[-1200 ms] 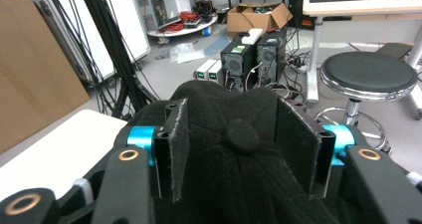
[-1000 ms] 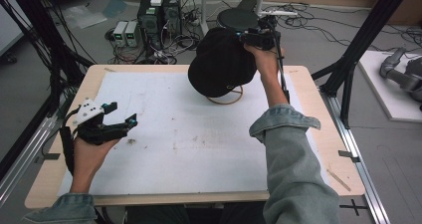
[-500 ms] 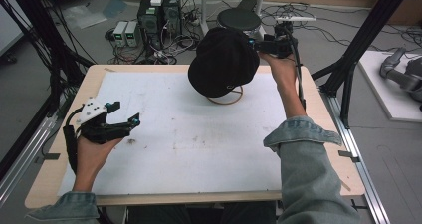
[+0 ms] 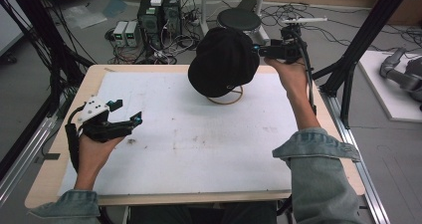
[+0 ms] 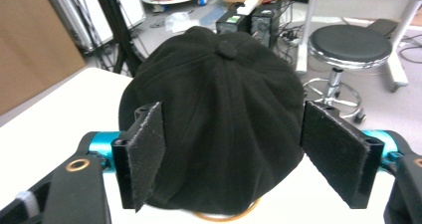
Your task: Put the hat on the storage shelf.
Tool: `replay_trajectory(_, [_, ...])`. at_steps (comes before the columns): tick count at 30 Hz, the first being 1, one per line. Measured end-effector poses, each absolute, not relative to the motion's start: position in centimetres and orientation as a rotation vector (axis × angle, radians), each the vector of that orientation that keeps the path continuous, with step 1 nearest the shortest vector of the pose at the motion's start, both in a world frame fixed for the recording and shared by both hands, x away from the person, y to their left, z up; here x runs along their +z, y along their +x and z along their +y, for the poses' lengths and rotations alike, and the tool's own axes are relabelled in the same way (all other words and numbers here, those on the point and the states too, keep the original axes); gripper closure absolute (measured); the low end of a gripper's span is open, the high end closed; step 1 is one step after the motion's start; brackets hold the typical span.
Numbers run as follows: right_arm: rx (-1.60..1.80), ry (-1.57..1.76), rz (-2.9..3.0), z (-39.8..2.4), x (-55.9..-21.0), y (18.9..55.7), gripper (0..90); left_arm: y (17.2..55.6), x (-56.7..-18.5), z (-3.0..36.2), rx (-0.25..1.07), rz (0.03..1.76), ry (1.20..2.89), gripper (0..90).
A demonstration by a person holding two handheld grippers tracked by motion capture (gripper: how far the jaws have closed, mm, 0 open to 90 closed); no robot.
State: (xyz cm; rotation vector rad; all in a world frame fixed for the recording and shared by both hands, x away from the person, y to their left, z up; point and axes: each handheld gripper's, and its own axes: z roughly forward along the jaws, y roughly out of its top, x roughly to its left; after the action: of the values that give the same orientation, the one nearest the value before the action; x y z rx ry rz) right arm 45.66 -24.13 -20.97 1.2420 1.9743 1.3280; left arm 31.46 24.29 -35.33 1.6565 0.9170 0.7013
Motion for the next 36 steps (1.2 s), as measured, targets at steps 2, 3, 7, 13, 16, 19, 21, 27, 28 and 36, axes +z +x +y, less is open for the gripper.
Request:
replay_trajectory(2, [1.333,1.226,1.956,-24.3,-20.9,45.0,24.4,31.5,-35.3,24.3,0.702,0.913,1.659,19.9])
replay_trajectory(3, [1.349,1.218,1.95,-24.4,-21.0,44.6,24.3,31.4,-35.3,24.3,0.702,0.914,1.657,19.8])
replay_trajectory(7, [1.36,1.231,1.953,-25.2,-21.8,43.6,22.5,31.3,-35.2,24.3,0.706,0.913,1.658,19.8])
replay_trajectory(13, [1.342,1.235,1.948,-26.4,-23.3,41.9,20.3,31.4,-35.4,24.3,0.709,0.922,1.66,19.8])
replay_trajectory(16, [1.338,1.23,1.945,-26.9,-24.2,40.8,19.8,31.5,-35.5,24.3,0.71,0.919,1.663,19.8])
replay_trajectory(19, [1.321,1.216,1.942,-27.1,-24.9,39.7,18.7,31.6,-35.6,24.1,0.709,0.922,1.664,19.8])
replay_trajectory(21, [1.317,1.208,1.943,-27.1,-25.4,38.8,17.6,31.6,-35.6,24.1,0.709,0.919,1.669,19.8])
replay_trajectory(27, [1.324,1.191,1.93,-27.4,-26.9,36.8,17.4,31.5,-35.7,24.0,0.71,0.918,1.668,19.8])
replay_trajectory(28, [1.32,1.193,1.931,-27.4,-27.1,36.5,17.2,31.5,-35.6,24.1,0.711,0.917,1.667,19.8])
replay_trajectory(36, [1.351,1.203,1.896,-28.3,-29.5,34.7,15.8,31.4,-35.6,24.1,0.714,0.917,1.666,19.8])
